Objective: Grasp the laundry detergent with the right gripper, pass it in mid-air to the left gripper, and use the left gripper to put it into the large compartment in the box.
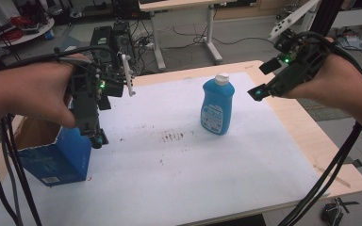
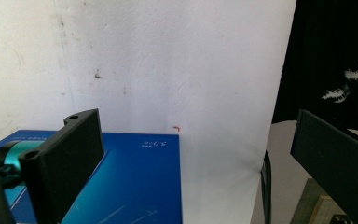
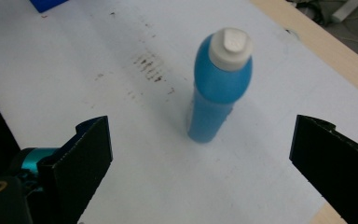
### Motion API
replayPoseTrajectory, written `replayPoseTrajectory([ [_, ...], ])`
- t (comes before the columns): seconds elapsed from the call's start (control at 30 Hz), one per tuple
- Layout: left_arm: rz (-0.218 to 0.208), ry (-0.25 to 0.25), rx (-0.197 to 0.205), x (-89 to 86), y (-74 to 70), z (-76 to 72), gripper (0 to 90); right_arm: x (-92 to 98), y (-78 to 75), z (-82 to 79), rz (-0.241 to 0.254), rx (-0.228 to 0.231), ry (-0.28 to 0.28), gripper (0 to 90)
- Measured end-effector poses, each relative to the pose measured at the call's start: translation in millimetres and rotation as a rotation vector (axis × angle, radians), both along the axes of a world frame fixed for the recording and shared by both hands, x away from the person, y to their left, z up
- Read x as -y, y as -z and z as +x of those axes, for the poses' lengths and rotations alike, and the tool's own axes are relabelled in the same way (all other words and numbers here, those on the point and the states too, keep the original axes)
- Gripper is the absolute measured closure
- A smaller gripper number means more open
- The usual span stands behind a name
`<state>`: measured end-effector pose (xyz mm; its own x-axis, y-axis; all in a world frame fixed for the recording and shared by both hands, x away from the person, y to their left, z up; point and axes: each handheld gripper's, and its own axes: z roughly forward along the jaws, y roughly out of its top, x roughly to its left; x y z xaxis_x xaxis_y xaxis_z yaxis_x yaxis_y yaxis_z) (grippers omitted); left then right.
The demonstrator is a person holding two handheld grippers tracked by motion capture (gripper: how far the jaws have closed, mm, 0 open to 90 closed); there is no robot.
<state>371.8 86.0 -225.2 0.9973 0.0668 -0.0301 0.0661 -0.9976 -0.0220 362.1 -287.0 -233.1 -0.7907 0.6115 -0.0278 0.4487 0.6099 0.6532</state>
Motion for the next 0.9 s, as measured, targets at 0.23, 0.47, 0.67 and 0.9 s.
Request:
replayPoseTrajectory([
  [0.23, -0.004, -0.003, 0.002, 1.3, -0.7, -1.9, 2.4, 23.6, 14.8, -16.9, 0.081, 0.072, 0.037, 5.0],
  [0.47, -0.006, 0.002, 0.003, 0.8, -1.6, -1.9, 2.4, 29.3, 43.5, -24.4, 0.145, 0.111, 0.063, 4.4],
  [0.67, -0.004, -0.004, 0.004, -0.8, -1.8, -2.3, 2.3, 27.4, 67.4, -20.6, 0.191, 0.109, 0.085, 4.2],
  [0.9, -0.004, -0.001, 0.006, -2.8, -2.5, -2.4, 2.4, 18.6, 88.6, -11.9, 0.253, 0.107, 0.104, 4.0],
])
